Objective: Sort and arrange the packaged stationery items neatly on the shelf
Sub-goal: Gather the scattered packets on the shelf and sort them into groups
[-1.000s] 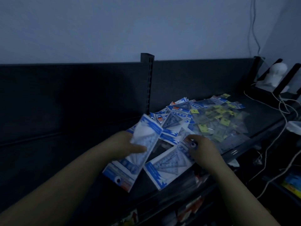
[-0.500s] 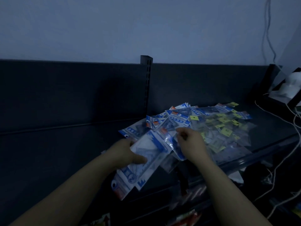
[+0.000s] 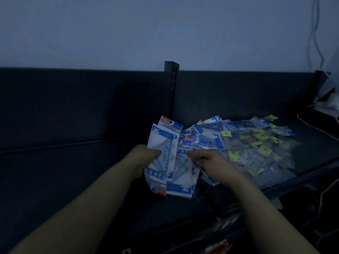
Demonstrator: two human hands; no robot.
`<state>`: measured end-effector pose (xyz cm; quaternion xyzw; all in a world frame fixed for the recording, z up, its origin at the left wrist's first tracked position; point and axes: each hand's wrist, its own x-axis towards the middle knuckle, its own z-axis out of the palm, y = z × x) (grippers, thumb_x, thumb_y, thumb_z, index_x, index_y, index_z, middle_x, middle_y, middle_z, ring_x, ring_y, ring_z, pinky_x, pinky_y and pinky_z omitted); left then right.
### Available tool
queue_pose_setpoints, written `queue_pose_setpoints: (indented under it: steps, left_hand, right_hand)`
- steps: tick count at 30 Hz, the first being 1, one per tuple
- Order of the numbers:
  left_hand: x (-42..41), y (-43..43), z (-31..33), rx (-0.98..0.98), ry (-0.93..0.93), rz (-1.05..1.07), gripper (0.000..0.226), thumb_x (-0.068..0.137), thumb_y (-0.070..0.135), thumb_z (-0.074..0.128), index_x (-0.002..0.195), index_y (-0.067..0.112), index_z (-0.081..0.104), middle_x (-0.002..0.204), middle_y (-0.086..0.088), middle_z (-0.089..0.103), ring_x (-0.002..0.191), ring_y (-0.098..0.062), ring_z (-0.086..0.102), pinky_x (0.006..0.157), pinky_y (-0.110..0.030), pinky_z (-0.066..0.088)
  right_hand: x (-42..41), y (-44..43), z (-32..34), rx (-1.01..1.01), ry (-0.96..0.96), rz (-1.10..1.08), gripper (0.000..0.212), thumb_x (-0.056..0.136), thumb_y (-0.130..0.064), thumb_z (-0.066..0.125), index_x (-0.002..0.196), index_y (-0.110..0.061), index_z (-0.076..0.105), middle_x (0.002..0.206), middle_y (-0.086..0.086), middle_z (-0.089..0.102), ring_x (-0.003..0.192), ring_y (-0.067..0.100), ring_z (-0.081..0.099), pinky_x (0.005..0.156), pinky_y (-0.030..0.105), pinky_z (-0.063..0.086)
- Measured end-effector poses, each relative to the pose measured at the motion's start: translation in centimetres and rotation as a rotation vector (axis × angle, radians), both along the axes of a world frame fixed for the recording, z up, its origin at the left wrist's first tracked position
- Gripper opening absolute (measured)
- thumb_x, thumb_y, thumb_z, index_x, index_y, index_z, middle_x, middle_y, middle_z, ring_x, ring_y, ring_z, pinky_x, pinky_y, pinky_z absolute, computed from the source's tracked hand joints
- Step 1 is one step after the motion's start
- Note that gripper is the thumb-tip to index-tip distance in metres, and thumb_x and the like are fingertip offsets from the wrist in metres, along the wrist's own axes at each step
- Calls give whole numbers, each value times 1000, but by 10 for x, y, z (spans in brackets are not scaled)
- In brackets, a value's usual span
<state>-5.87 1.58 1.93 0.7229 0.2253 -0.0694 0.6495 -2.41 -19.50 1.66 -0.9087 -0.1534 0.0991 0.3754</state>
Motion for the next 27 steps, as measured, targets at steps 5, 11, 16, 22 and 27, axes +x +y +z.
queue_pose_setpoints:
  steps: [5,11,16,22,27]
  left_hand:
    - [3,0,-3,6,11,-46,36,90,9,63,123,-3,56,96,-16,64,76,-25,61,60,-32,50]
    - [-2,-11,-6,4,-27,-80,45,80,1,71,121,0,54,115,-18,63,95,-32,64,67,-38,56]
    - [-15,15,3,-123,-83,1,41,81,3,72,118,2,53,112,-17,64,93,-33,64,78,-47,56]
    - [-46,72,16,-255,-165,101,22,90,-2,60,109,8,58,93,-12,66,78,-26,64,60,-37,53]
    - [-67,109,18,-204,-141,124,30,91,-2,57,121,5,58,104,-16,66,85,-30,64,66,-40,54]
  right_hand:
    - [-13,3,-4,-98,-68,-51,34,98,0,37,115,-4,66,115,5,64,93,13,55,68,18,42]
    - [-29,20,-7,20,-67,-71,34,95,1,37,86,-3,69,93,10,67,80,23,59,72,32,49]
    - [-38,30,-5,130,-60,-112,32,97,-24,51,129,-19,53,122,-8,57,108,13,55,75,16,42]
    - [-48,93,8,316,-35,-98,9,90,-15,61,98,-16,66,92,10,69,79,15,64,72,30,54]
    - [-48,144,7,299,44,7,18,89,2,56,101,-10,63,104,9,69,95,23,65,86,42,56]
